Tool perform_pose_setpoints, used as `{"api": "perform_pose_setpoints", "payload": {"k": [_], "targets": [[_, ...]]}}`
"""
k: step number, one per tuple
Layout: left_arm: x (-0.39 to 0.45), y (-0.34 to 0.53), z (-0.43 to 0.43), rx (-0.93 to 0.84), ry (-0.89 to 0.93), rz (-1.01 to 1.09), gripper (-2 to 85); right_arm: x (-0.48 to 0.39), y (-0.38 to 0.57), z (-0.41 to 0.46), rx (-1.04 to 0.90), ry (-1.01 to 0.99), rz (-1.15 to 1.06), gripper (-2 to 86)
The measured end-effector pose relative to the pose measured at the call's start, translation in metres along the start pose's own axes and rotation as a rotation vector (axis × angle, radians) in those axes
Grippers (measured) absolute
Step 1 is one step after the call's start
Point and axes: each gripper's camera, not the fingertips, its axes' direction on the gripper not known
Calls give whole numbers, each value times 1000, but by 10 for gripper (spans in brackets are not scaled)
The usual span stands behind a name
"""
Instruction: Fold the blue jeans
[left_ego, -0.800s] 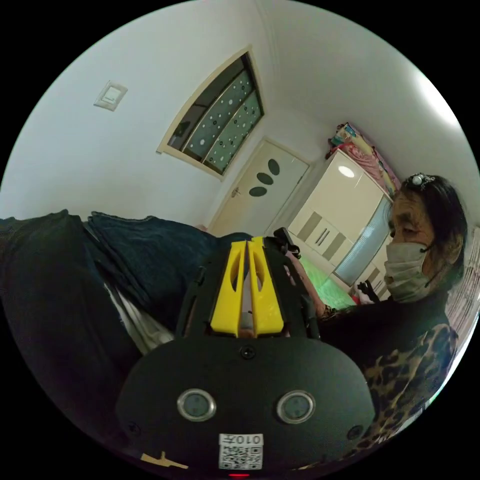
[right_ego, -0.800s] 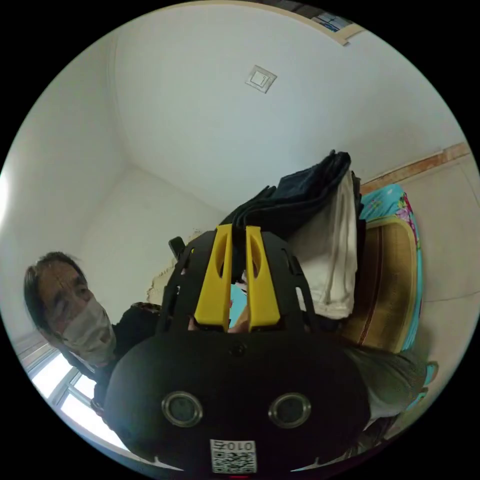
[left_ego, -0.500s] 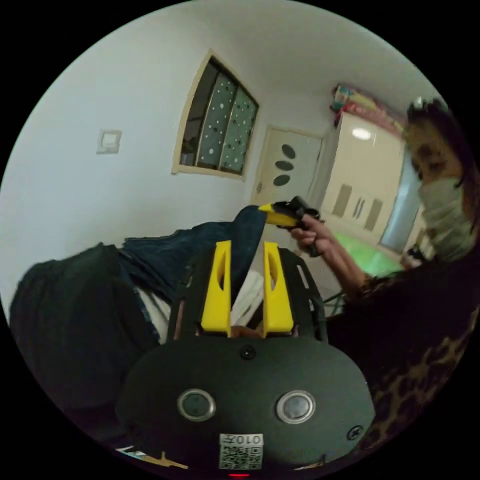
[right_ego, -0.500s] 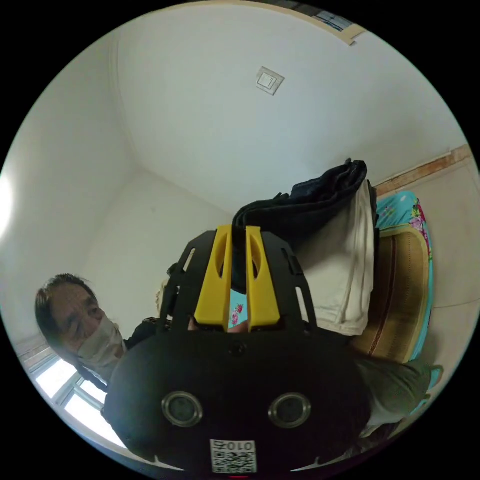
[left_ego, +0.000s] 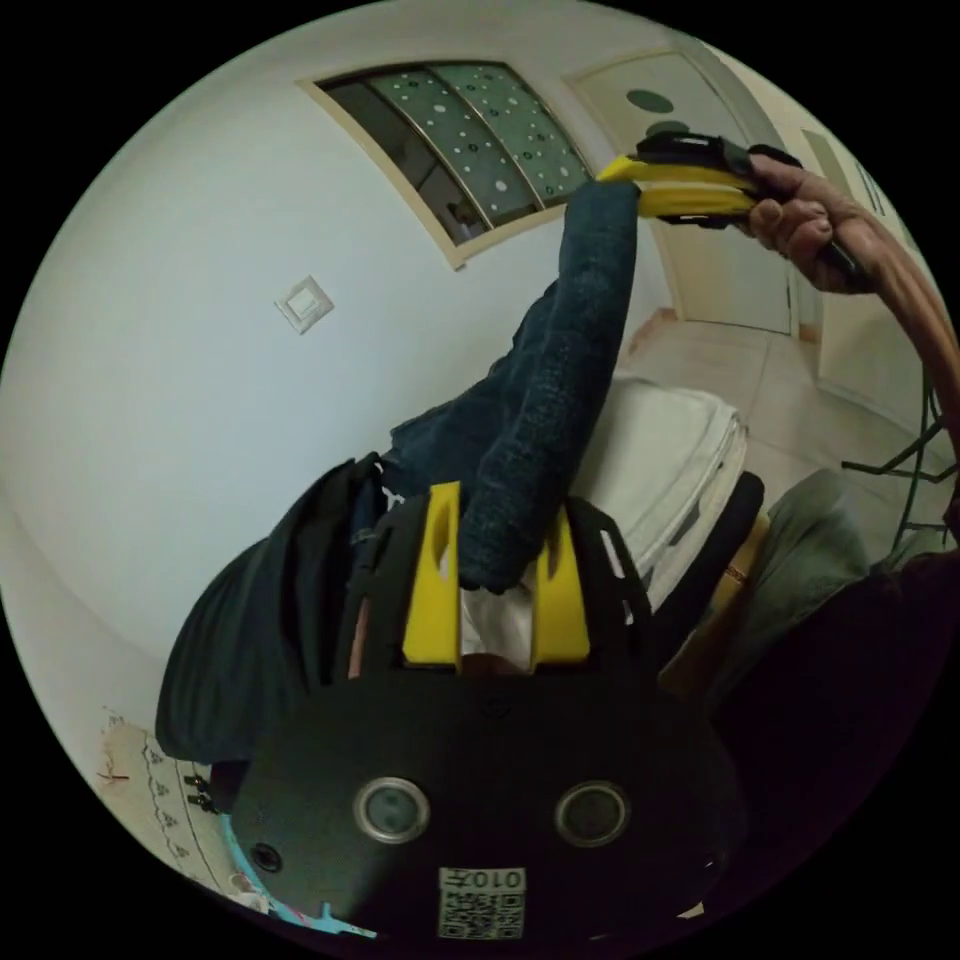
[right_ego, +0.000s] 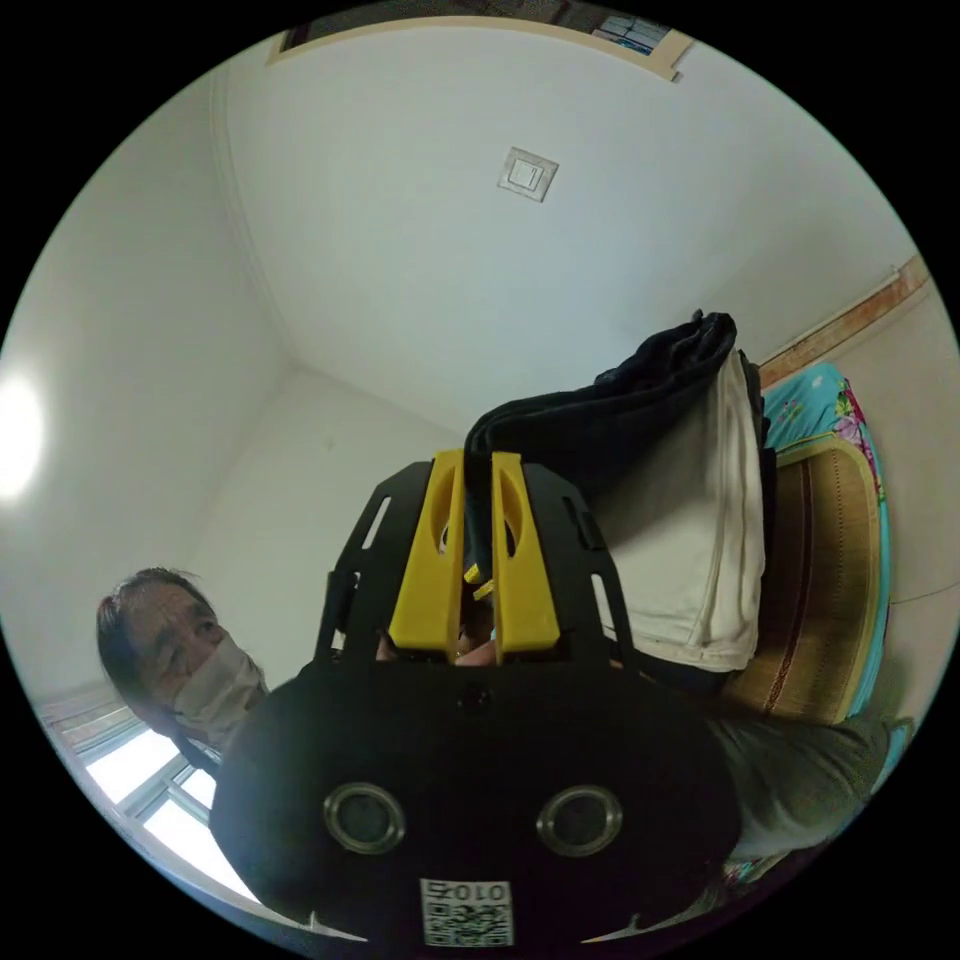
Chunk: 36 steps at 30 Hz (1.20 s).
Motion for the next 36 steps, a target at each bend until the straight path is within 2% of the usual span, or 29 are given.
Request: {"api": "perform_pose_setpoints", "payload": {"k": [1, 5, 10, 13, 15, 18, 19, 26, 29, 31, 34, 36], "targets": [[5, -5, -6, 41, -29, 3, 48, 7, 5, 3, 5, -19, 7, 57], [-16, -47, -24, 122, 62, -29, 19, 15, 3, 8, 28, -107, 11, 56], [-59, -140, -41, 238, 23, 5, 8, -62, -32, 7, 87, -10, -140, 54], [-79, -193, -61, 365, 46, -53, 5, -118, -40, -4, 149, -67, -266, 55], [-85, -221, -72, 436, 108, -87, 4, -159, -36, -16, 184, -51, -348, 55], [-79, -273, -83, 493, 247, -31, 3, -224, -13, -42, 233, 50, -459, 55], [-73, -293, -82, 491, 347, -6, 3, -245, 0, -53, 255, 98, -475, 55], [52, -388, -27, 436, 830, 181, 5, -309, 78, -117, 392, 336, -417, 55], [119, -425, 11, 369, 993, 234, 6, -315, 102, -147, 464, 394, -340, 55], [160, -449, 33, 310, 1067, 267, 7, -311, 111, -176, 525, 475, -212, 55], [221, -494, 62, 238, 1092, 265, 8, -302, 114, -223, 599, 381, -143, 55], [244, -525, 73, 234, 1183, 226, 10, -321, 112, -253, 663, 386, -164, 55]]}}
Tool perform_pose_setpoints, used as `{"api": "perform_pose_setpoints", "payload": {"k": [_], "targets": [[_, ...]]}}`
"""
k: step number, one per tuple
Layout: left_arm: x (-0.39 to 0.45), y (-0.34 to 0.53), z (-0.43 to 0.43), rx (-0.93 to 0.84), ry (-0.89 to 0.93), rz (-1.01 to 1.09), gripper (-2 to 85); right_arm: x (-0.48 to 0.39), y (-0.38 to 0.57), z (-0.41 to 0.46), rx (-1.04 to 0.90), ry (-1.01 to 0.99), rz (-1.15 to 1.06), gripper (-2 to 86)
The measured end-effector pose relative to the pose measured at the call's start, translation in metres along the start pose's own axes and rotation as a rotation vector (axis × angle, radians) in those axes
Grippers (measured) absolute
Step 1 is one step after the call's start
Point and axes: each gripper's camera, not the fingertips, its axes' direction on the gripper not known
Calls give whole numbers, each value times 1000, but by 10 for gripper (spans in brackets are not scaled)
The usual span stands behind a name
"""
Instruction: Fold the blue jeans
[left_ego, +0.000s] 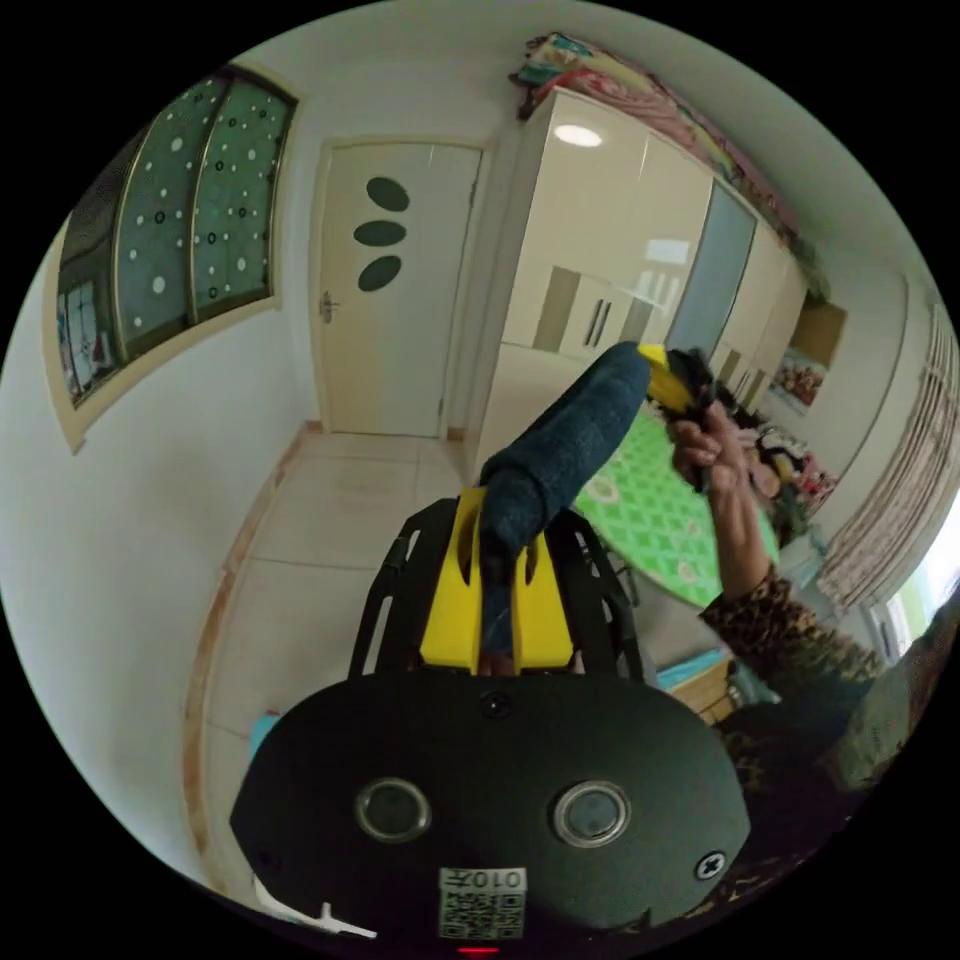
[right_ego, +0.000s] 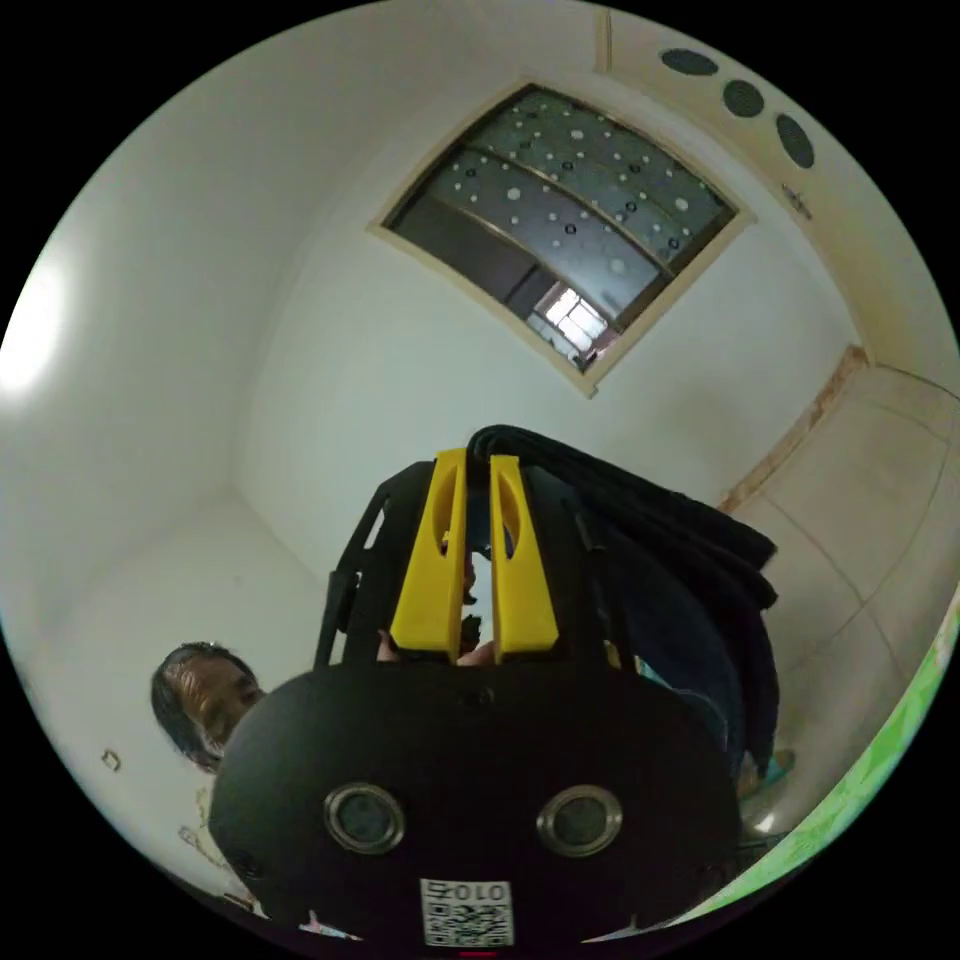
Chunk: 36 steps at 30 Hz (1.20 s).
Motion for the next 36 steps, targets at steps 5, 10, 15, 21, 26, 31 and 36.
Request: {"api": "perform_pose_setpoints", "payload": {"k": [5, 10, 15, 21, 26, 31, 36], "targets": [[30, -108, 55, 81, 27, 71, 18, -46, -85, -73, 72, 54, -40, 54], [82, -184, 99, 155, 190, 136, 35, -137, -159, -175, 180, 131, -143, 54], [194, -236, 158, 142, 412, 301, 53, -236, -155, -307, 315, 211, -253, 55], [367, -198, 348, -171, 752, 388, 41, -285, -17, -489, 456, 378, 3, 56], [495, -71, 582, -488, 586, 391, 26, -334, 163, -587, 799, 723, 515, 33], [518, 11, 683, -660, 670, 303, 22, -442, 251, -586, 920, 780, 552, 25], [534, 43, 666, -566, 599, 473, 21, -472, 225, -544, 837, 705, 521, 22]]}}
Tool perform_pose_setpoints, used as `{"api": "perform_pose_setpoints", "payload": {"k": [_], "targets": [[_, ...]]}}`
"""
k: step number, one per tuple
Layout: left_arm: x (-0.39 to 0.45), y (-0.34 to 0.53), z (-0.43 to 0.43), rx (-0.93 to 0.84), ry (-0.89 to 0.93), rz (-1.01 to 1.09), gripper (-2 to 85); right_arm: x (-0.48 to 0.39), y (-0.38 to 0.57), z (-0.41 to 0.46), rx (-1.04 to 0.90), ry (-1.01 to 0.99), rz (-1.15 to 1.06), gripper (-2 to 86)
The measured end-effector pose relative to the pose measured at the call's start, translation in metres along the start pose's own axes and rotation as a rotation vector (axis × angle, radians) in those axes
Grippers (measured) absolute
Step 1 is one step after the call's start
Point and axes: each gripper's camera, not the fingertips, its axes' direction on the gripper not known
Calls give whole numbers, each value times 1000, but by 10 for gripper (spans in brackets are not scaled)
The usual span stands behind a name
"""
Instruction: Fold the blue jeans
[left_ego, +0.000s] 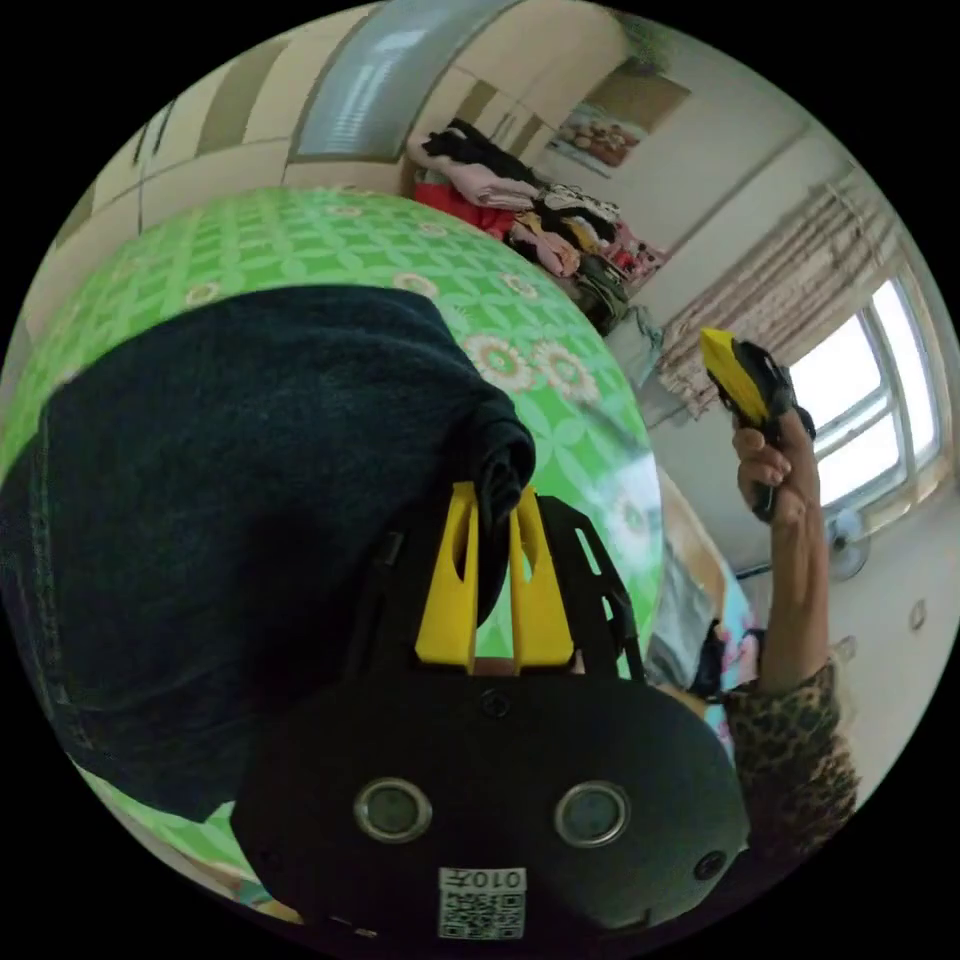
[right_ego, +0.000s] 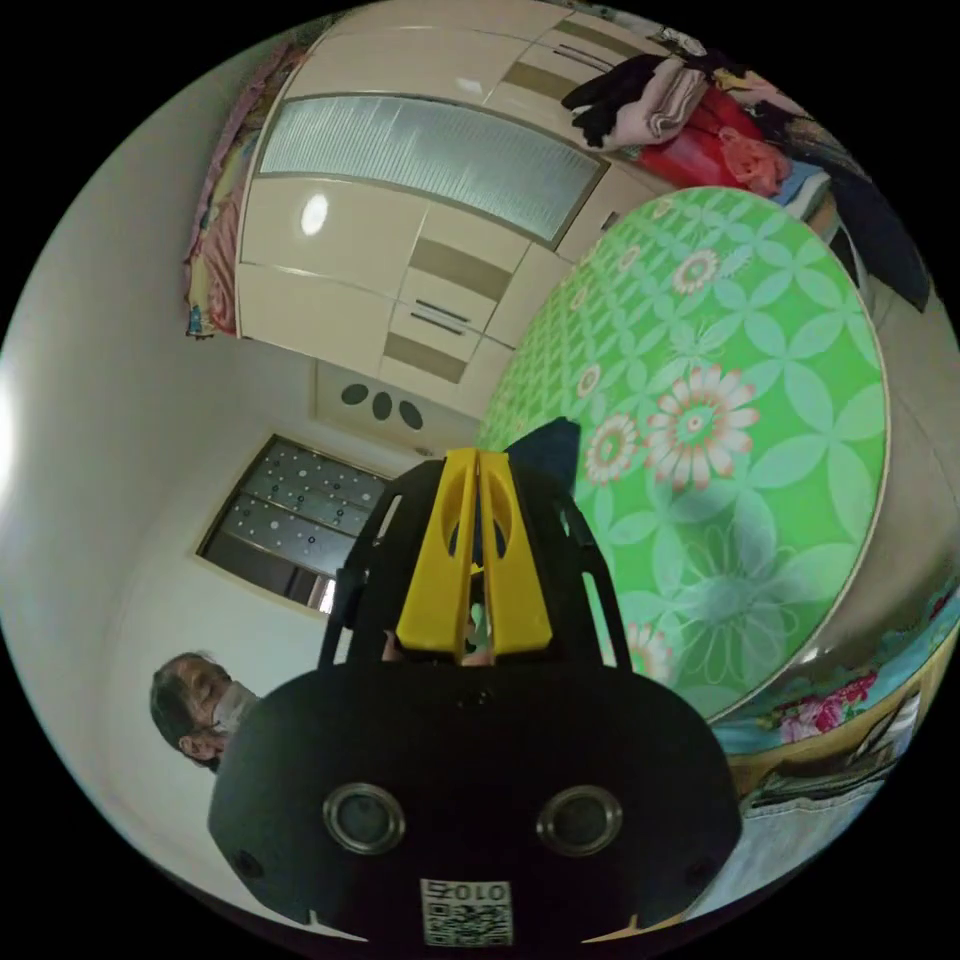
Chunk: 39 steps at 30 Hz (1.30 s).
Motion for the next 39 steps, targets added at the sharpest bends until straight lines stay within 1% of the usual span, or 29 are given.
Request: {"api": "perform_pose_setpoints", "payload": {"k": [1, 2, 3, 5, 8, 9, 11, 13, 18, 20, 23, 25, 26, 27, 29, 31, 32, 33, 34, 35, 36, 37, 38, 39], "targets": [[16, 9, 5, -25, -77, 101, 21, -13, 3, 11, -38, 17, 2, 22], [24, 20, 12, -76, -97, 161, 21, -20, 5, 17, -57, 29, -1, 21], [24, 27, 15, -93, -78, 173, 21, -34, 8, 30, -94, 56, -8, 21], [6, 52, 15, -94, 97, 122, 21, -54, 13, 51, -151, 103, -1, 20], [-10, 80, 16, -113, 261, 105, 22, -89, 19, 80, -192, 112, -19, 20], [-13, 85, 16, -112, 290, 104, 22, -104, 22, 89, -206, 97, -29, 20], [-35, 107, 6, -60, 443, 74, 23, -125, 31, 98, -209, 111, -52, 21], [-48, 123, -7, 11, 453, 80, 24, -142, 49, 108, -214, 193, -30, 22], [-47, 160, -36, 97, 444, 170, 17, -154, 92, 118, -195, 236, 43, 23], [-44, 191, -57, 167, 381, 224, 6, -166, 105, 116, -172, 246, 18, 22], [-53, 233, -81, 229, 338, 244, 1, -189, 120, 115, -150, 254, 21, 22], [-67, 255, -97, 243, 343, 205, -1, -217, 131, 118, -131, 332, 21, 22], [-79, 272, -115, 291, 337, 196, -1, -226, 135, 117, -106, 359, 17, 22], [-86, 282, -126, 322, 318, 187, -1, -250, 146, 115, -66, 378, -32, 21], [-120, 319, -165, 425, 174, 107, -1, -288, 168, 116, -55, 306, -165, 21], [-152, 342, -190, 473, 79, 30, -1, -338, 205, 130, -85, 158, -337, 21], [-173, 354, -205, 494, 12, -26, -1, -349, 215, 137, -103, 151, -368, 21], [-182, 359, -211, 503, -17, -48, -1, -370, 234, 156, -155, 197, -411, 21], [-198, 366, -222, 510, -74, -79, -2, -387, 253, 178, -203, 289, -450, 21], [-210, 369, -230, 508, -120, -94, -2, -395, 262, 189, -220, 336, -472, 21], [-215, 370, -232, 506, -143, -96, -2, -407, 279, 213, -252, 427, -511, 21], [-225, 368, -235, 490, -194, -114, -2, -415, 292, 236, -281, 522, -528, 21], [-232, 364, -236, 469, -239, -125, -2, -417, 296, 246, -288, 570, -524, 21], [-236, 361, -235, 456, -255, -119, -2, -420, 302, 264, -295, 655, -519, 21]]}}
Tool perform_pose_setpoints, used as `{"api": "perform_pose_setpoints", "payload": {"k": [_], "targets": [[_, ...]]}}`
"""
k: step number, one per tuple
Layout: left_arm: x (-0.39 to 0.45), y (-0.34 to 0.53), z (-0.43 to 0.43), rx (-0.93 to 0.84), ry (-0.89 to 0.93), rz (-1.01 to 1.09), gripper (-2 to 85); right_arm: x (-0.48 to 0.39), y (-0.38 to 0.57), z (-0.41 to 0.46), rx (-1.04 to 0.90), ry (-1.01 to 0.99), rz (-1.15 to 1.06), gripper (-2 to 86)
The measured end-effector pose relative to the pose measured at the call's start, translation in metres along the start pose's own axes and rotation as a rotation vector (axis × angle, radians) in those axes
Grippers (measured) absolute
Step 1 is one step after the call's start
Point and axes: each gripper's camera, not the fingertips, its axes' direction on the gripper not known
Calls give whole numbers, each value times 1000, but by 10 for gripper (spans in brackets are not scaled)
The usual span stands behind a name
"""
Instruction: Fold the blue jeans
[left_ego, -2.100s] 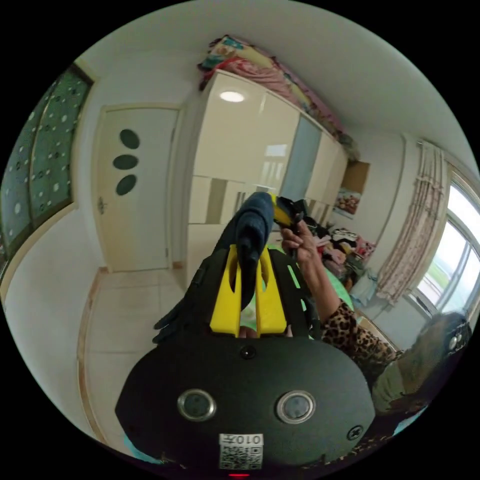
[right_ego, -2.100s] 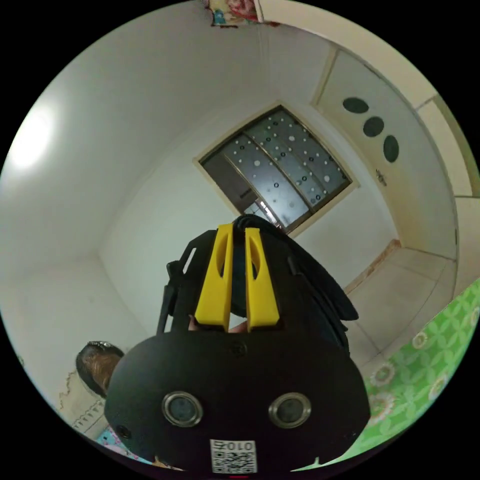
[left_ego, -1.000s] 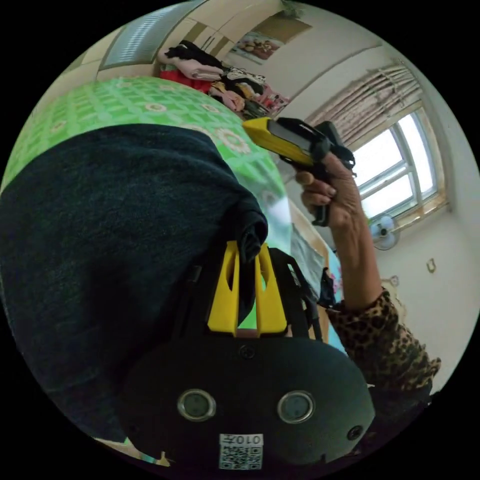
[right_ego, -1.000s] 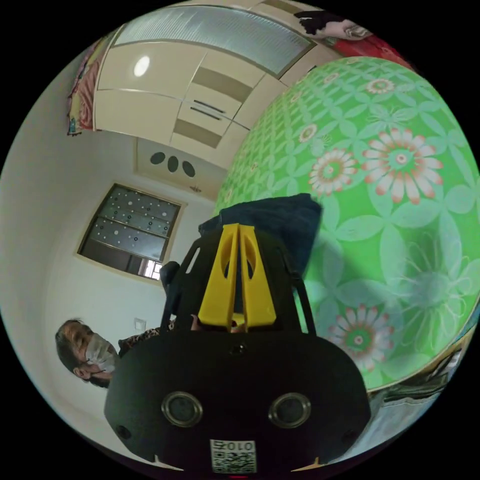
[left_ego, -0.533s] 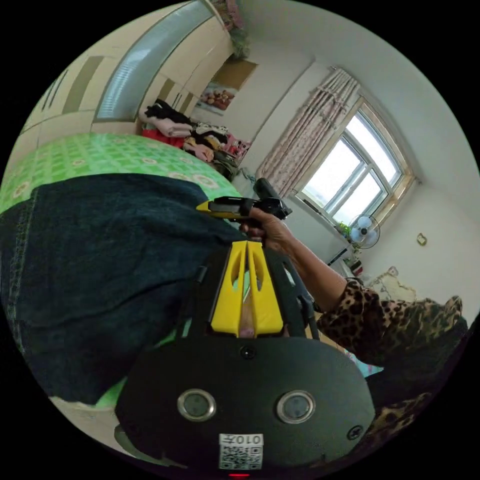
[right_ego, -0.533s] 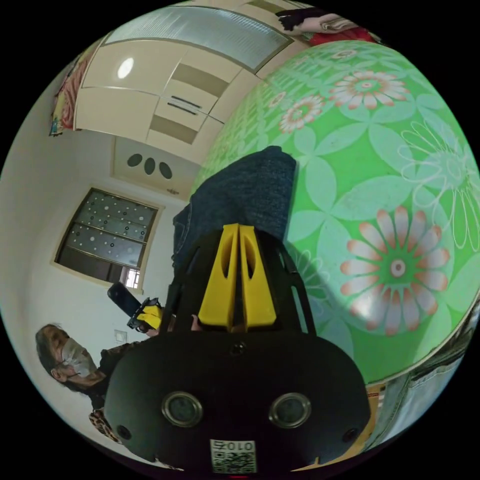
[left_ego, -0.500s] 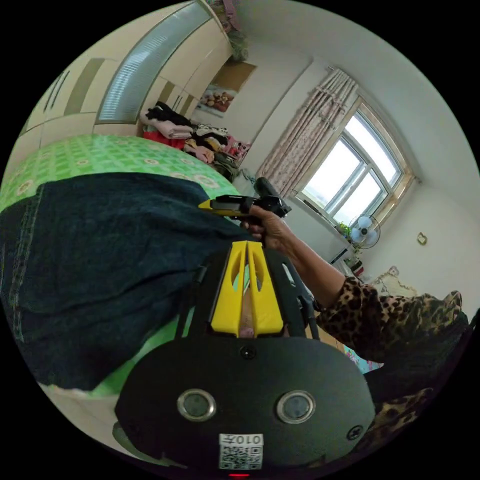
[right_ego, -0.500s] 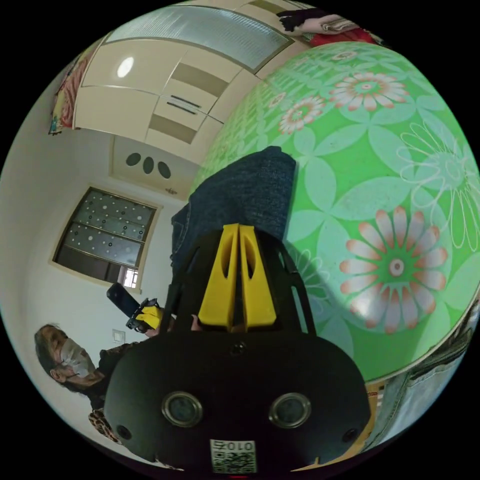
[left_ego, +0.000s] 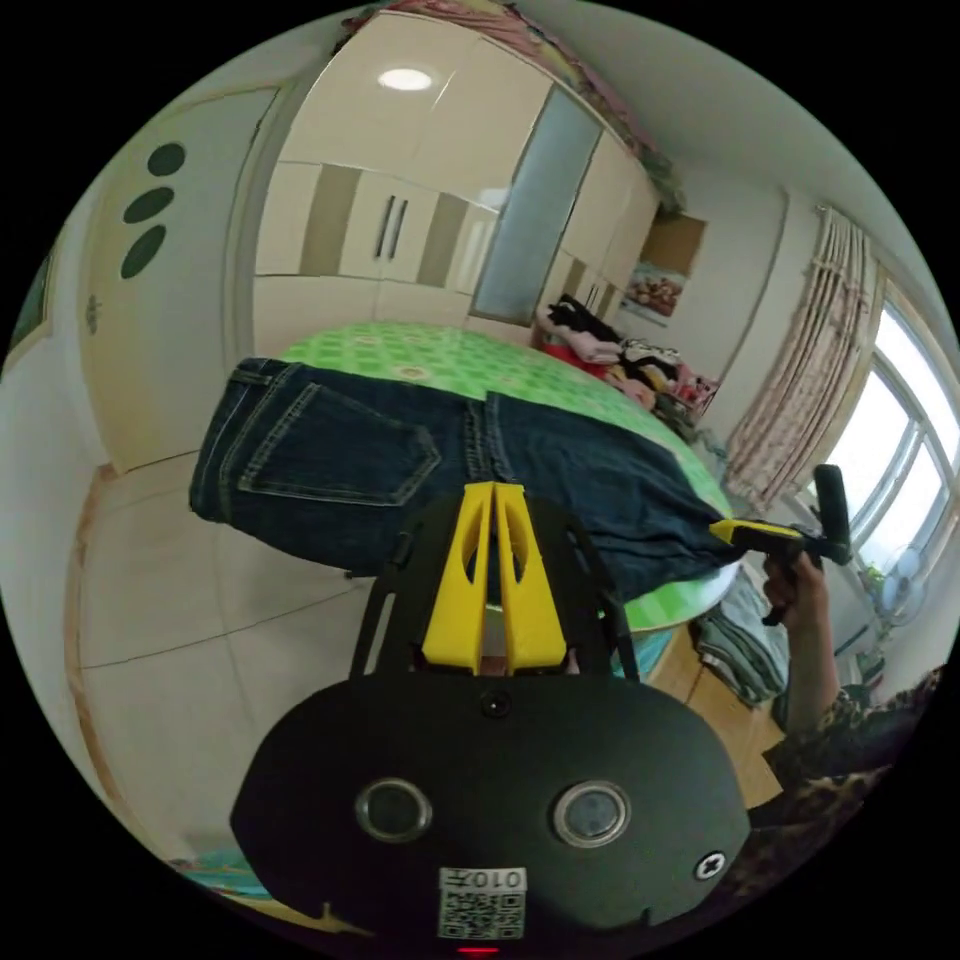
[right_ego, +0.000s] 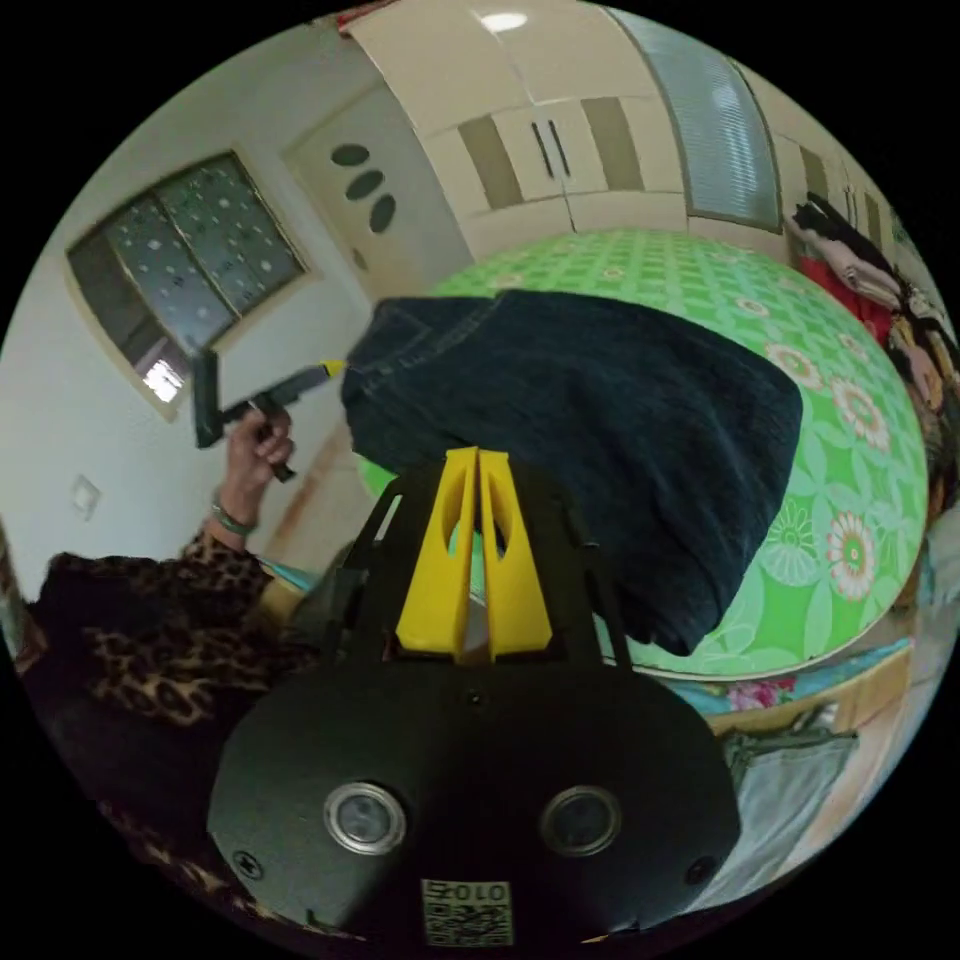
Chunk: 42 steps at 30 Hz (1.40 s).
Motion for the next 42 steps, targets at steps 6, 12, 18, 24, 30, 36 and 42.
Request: {"api": "perform_pose_setpoints", "payload": {"k": [6, 12, 18, 24, 30, 36, 42], "targets": [[-30, -17, 50, -204, -47, -54, -2, -34, -17, 42, -134, 216, -48, 19], [-26, -44, 69, -272, -84, -77, -3, -42, -25, 60, -170, 353, -54, 18], [-17, -75, 95, -387, -36, 4, -3, -13, -32, 68, -178, 342, 22, 18], [-25, -93, 131, -504, 255, -126, -4, 17, -14, 69, -155, 516, 195, 22], [-60, -81, 118, -351, 616, -351, -3, -30, 32, 30, 68, 292, 166, 38], [-97, -63, 43, -193, 432, -303, -2, -119, 36, 71, 16, 148, -96, 151], [-126, -49, -21, -111, 216, -271, -1, -193, 18, 157, -89, 454, -237, 151]]}}
